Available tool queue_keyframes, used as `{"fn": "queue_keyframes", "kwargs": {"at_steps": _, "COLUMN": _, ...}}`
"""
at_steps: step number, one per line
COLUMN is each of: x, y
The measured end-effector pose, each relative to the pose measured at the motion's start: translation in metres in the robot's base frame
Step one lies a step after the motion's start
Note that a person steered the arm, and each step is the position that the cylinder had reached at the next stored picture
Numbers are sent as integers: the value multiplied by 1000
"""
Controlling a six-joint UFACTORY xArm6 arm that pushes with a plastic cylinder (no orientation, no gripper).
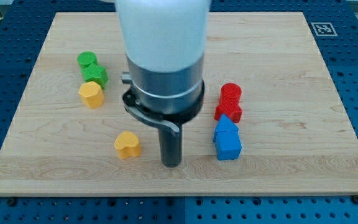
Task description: Push the yellow heart a bit up
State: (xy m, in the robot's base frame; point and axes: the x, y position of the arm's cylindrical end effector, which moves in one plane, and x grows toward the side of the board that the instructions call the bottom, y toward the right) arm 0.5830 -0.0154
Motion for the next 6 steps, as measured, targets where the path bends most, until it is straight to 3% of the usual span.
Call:
{"fn": "queue_keyframes", "kwargs": {"at_steps": 4, "x": -41, "y": -70}}
{"fn": "queue_keyframes", "kwargs": {"at_steps": 6, "x": -14, "y": -77}}
